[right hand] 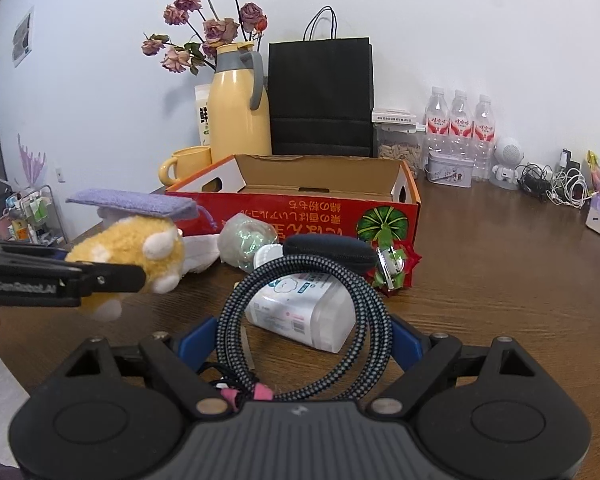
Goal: Organize objects
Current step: 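Grasp the purple cloth pouch with the left tool while the right tool holds the cable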
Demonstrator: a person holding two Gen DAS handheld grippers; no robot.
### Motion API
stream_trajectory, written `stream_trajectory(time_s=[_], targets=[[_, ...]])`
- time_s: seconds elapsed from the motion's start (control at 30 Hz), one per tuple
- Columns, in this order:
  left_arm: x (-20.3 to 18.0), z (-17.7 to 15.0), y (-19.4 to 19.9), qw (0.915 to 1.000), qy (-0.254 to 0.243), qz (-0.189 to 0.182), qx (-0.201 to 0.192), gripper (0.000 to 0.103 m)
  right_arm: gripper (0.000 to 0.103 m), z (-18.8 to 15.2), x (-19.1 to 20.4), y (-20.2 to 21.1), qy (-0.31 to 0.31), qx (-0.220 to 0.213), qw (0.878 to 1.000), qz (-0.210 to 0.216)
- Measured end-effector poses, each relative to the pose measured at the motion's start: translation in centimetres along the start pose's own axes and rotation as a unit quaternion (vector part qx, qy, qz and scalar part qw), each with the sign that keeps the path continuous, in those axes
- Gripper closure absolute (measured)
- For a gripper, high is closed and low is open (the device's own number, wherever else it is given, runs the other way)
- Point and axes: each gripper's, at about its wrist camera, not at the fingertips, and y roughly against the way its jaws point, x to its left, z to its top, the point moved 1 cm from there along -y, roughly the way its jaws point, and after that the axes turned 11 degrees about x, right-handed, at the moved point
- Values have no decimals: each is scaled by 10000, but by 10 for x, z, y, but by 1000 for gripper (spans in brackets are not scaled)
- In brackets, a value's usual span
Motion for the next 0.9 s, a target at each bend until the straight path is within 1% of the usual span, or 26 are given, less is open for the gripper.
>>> stream_trajectory(time_s=[0.07, 0.17, 0.2, 0.23, 0.27, 0.3, 0.4, 0.53, 0.67, 0.73, 0.8, 0.9], targets=[[2, -5, -10, 9999, 16, 66, 95, 50, 14, -1, 0, -2, -13, 28, 10000, 13], [6, -13, -23, 9995, 95, 156, 271, 44, 14, -1, -1, -3, -16, 55, 10000, 24], [7, -15, -24, 9993, 120, 167, 305, 30, 14, -1, -1, -3, -20, 61, 10000, 22], [9, -17, -23, 9993, 152, 185, 299, 11, 14, -1, -2, -4, -25, 65, 10000, 16], [10, -19, -20, 9993, 175, 219, 241, 4, 14, -1, -3, -4, -32, 72, 10000, 8], [10, -19, -16, 9994, 178, 260, 151, 1, 14, -1, -3, -5, -36, 81, 10000, 0], [10, -14, -5, 9992, 189, 351, -43, 0, 14, -1, -5, -7, -30, 102, 9999, -8], [13, 1, -4, 9977, 420, 517, -121, 0, 14, 1, -6, -9, -8, 104, 9999, 0], [16, 15, -15, 9949, 617, 800, 4, 0, 14, 3, -6, -10, -10, 89, 10000, 15], [19, 20, -22, 9944, 682, 801, 106, 0, 14, 3, -6, -10, -15, 100, 9999, 14], [19, 23, -28, 9944, 681, 794, 124, 0, 14, 2, -6, -11, -31, 123, 9999, 13], [17, 30, -33, 9934, 692, 905, 122, 0, 14, 2, -8, -13, -62, 148, 9999, 2]])
